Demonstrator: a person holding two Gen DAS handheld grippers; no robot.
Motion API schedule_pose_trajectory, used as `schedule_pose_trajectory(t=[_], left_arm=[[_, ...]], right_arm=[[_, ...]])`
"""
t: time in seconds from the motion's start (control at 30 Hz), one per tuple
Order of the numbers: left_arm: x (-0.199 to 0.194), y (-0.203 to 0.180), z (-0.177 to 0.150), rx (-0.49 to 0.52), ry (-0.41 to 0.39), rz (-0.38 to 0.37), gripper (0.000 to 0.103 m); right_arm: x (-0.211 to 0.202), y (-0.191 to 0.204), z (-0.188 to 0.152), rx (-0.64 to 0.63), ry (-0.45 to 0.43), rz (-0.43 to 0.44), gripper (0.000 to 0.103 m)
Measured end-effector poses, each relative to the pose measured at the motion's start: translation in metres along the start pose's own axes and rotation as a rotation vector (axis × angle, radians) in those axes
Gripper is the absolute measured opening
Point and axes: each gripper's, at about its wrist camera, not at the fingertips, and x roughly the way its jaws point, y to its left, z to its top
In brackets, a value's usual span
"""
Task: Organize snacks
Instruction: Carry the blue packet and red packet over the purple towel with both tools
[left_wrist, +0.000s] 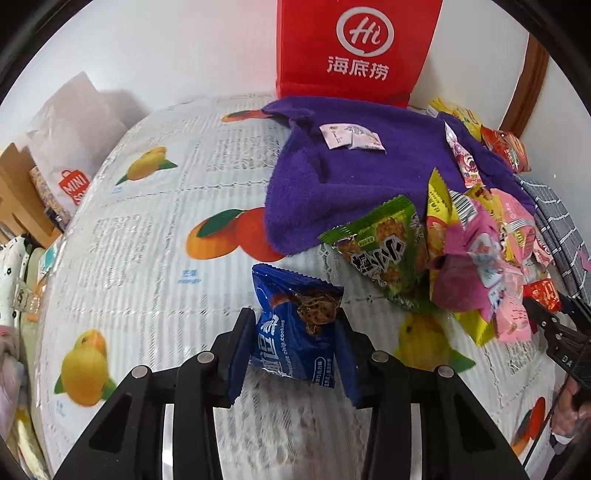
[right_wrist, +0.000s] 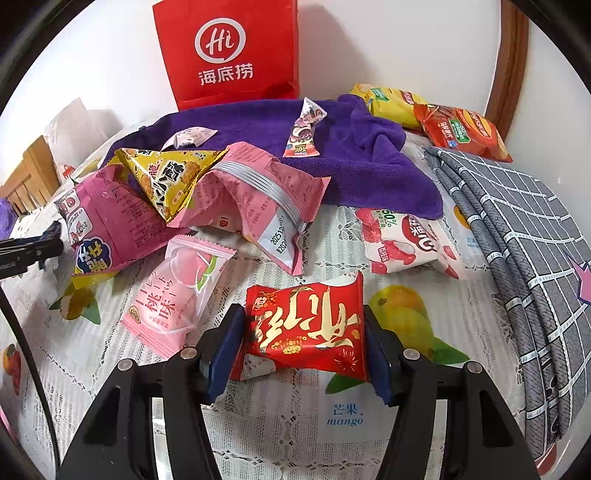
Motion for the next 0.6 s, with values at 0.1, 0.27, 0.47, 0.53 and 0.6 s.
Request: schedule_pose_trajectory(t=[0.1, 0.27, 0.47, 0.53, 0.6], left_arm=[[-0.012, 0.001, 0.0, -0.009, -0.012, 0.005, 0.039], [-0.036, -0.001, 0.002, -0.008, -0.046, 0.012, 0.039], [-0.058, -0.007, 0.006, -0.012, -0.077, 0.011, 0.039], [-0.066, -0.011, 0.008, -0.013, -0.086, 0.009, 0.039], [-0.073, -0.015, 0.01, -0.013, -0.095, 0.003, 0.039]], right_arm=[[-0.001, -0.001, 0.0, 0.011, -0.003, -0.001, 0.057], [-0.009, -0.002, -0.007, 0.022, 0.006, 0.007, 0.053], [-0.034, -0.004, -0.011, 0.053, -0.009, 0.006, 0.053], [-0.044, -0.006, -0.008, 0.07, -0.018, 0.013, 0.053], [-0.054, -0.009, -0.006, 0.081, -0.028, 0.015, 0.053]])
